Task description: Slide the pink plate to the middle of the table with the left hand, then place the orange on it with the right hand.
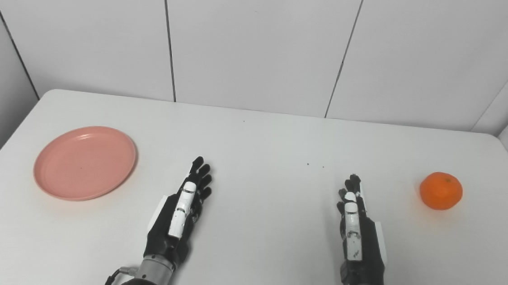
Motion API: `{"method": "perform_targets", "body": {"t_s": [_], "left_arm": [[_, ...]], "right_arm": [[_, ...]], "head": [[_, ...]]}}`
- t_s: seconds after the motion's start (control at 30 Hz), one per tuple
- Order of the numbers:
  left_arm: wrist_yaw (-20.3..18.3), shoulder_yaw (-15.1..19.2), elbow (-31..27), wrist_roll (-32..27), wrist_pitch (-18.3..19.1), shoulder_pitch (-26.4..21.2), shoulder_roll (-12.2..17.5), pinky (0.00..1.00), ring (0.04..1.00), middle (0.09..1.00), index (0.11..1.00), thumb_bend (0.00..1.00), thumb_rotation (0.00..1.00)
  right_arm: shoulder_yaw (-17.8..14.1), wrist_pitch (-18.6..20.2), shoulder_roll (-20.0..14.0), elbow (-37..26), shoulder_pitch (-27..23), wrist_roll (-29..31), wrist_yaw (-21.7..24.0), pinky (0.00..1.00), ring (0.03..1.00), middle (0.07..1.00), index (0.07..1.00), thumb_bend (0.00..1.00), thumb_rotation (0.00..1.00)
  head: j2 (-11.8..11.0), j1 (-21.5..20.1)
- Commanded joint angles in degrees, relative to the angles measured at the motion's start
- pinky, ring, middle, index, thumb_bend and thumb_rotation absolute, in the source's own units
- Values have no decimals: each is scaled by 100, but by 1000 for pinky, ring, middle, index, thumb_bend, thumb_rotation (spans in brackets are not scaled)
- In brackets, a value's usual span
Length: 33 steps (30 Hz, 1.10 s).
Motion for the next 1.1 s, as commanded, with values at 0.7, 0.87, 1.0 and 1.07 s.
{"method": "perform_targets", "body": {"t_s": [0.7, 0.87, 1.0, 1.07], "left_arm": [[-30, -33, -176, 38, -137, -82, -36, 1000, 1000, 1000, 1000, 402, 1000], [-24, -32, -185, 41, -125, -84, -38, 1000, 1000, 1000, 1000, 391, 1000], [-23, -31, -173, 37, -133, -82, -43, 1000, 1000, 1000, 1000, 394, 1000], [-25, -41, -152, 51, -143, -83, -44, 1000, 1000, 1000, 1000, 398, 1000]], "right_arm": [[24, -120, 37, -143, -68, -42, 7, 984, 977, 994, 996, 238, 1000], [21, -133, 40, -131, -69, -38, 7, 993, 979, 995, 996, 240, 1000], [5, -138, 40, -122, -71, 7, 17, 990, 979, 994, 995, 235, 1000], [1, -149, 14, -110, -69, 22, 37, 990, 979, 995, 997, 232, 1000]], "head": [[7, 12], [3, 9], [-43, 47], [-79, 127]]}}
